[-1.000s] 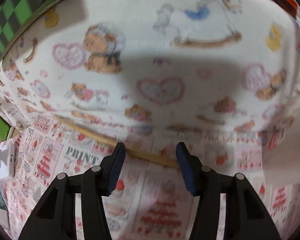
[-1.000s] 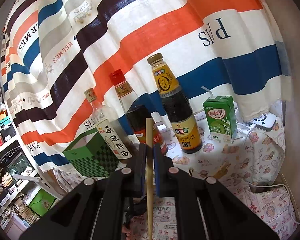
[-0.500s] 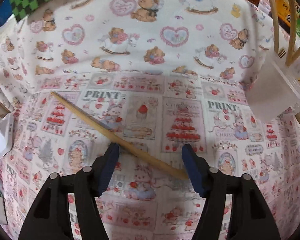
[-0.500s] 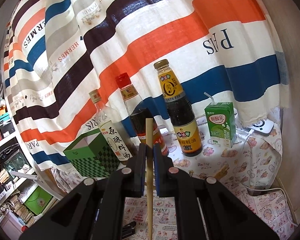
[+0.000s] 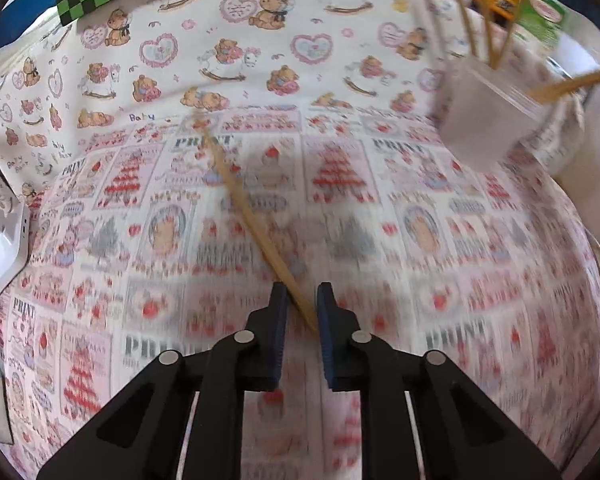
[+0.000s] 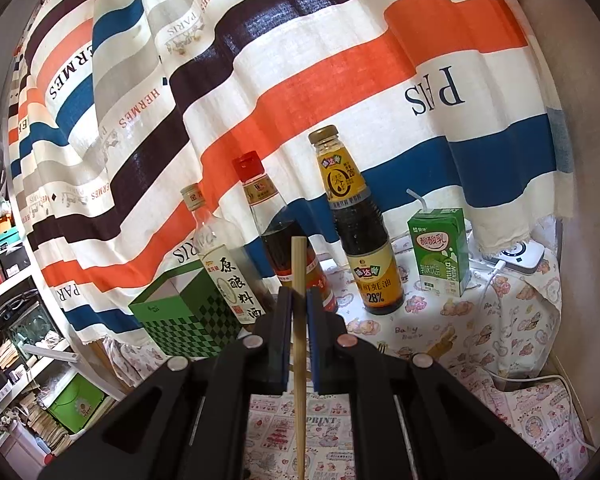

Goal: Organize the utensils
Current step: 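Lower the open left tool to the last chopstick while the right tool holds its chopstick, then close the left tool on the last wooden chopstick and lift it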

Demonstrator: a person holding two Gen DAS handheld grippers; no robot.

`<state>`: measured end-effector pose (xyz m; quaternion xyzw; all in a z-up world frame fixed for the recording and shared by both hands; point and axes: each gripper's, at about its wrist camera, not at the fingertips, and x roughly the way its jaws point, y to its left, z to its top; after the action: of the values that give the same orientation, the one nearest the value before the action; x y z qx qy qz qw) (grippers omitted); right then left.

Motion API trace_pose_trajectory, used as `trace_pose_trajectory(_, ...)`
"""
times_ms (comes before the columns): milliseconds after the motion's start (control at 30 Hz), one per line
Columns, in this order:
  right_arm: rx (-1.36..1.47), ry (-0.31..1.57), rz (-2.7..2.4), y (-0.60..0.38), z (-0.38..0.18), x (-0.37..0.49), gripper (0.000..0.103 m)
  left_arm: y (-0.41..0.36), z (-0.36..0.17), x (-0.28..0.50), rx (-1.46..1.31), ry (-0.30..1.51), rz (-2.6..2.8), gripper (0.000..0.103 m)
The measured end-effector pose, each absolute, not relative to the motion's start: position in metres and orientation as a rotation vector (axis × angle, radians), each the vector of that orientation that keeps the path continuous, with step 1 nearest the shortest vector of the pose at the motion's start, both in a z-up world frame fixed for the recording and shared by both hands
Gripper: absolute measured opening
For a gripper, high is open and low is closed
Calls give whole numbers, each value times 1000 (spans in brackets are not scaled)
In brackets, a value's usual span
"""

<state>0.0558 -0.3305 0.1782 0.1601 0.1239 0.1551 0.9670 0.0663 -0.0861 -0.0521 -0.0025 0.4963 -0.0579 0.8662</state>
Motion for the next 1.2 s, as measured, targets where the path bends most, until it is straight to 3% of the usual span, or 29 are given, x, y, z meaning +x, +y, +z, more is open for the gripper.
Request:
trace_pose_trajectory(300, 280, 228, 331, -315, 181, 43, 7, -43, -54, 29, 4, 1007, -177, 7)
trace_pose_trajectory(333, 275, 230, 332, -313, 181, 43, 7, -39, -54, 30, -4, 985, -172, 8)
trace_pose_trajectory(433, 266, 239, 340, -309, 179, 44, 7, -26, -53, 27, -15, 926, -155, 37)
trace_pose_trajectory(700, 269, 248, 332, -310, 177, 48, 7, -32, -60, 24, 65, 911, -161, 41)
trace_pose_trajectory(733, 270, 249, 330, -310, 177, 48, 7, -32, -61, 25, 67, 911, -152, 33)
trace_pose_trajectory(767, 270, 251, 329, -311, 177, 49, 7, -31, -60, 26, 58, 911, -147, 6)
trace_pose_trajectory(900, 271, 250, 329, -311, 177, 48, 7, -18, -53, 27, -23, 899, -183, 6)
trace_pose_trajectory(1200, 283, 246, 335, -315, 179, 47, 7, -10, 52, -17, -84, 535, -254, 6)
